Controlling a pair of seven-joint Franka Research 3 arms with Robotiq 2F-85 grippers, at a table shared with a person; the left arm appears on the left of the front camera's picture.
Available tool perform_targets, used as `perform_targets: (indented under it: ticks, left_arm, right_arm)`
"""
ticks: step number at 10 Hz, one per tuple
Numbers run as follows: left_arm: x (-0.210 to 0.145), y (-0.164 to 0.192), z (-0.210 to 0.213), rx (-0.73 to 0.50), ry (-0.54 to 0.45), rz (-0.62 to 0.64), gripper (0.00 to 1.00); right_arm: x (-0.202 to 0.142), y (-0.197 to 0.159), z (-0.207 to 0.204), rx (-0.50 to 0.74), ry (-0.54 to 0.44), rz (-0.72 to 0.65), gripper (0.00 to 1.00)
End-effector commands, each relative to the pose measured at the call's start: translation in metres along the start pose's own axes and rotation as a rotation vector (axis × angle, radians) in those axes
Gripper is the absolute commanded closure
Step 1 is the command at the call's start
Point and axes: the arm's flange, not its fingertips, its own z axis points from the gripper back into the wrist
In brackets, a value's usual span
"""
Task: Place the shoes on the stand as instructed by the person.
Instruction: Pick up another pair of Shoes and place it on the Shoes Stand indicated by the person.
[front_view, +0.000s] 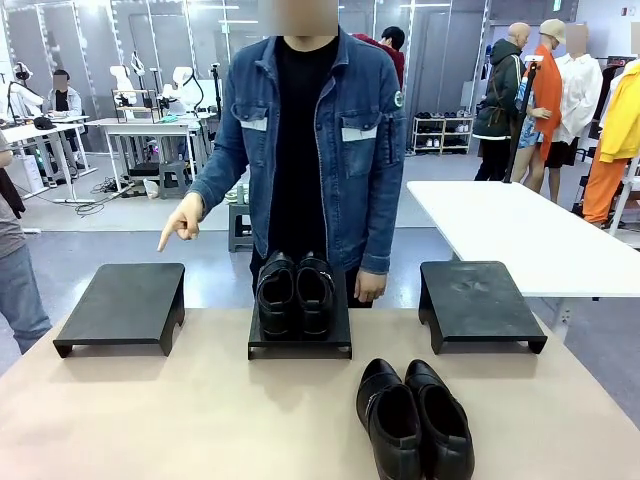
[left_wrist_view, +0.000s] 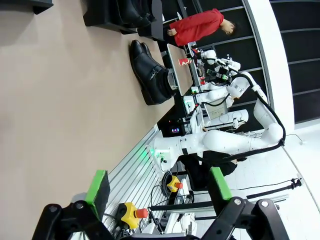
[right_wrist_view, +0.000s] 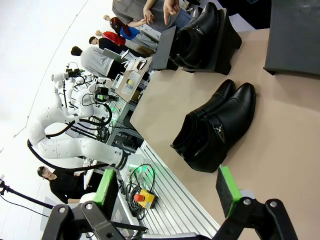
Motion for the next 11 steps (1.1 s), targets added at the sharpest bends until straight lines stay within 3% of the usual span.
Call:
perform_targets:
  ticks: [1,11]
  left_arm:
    - [0.0005,-0.0015,0.0004,-0.022,-0.006,0.009,0.0]
    - [-0.0002,-0.0002,0.0001,-0.001,0.0,0.0,0.0]
  right_arm:
    - [-0.0001,0.0017,0.001,0.007,-0.006,0.013,0.0]
    - [-0.0001,0.0017,0.001,0.007,-0.006,0.013,0.0]
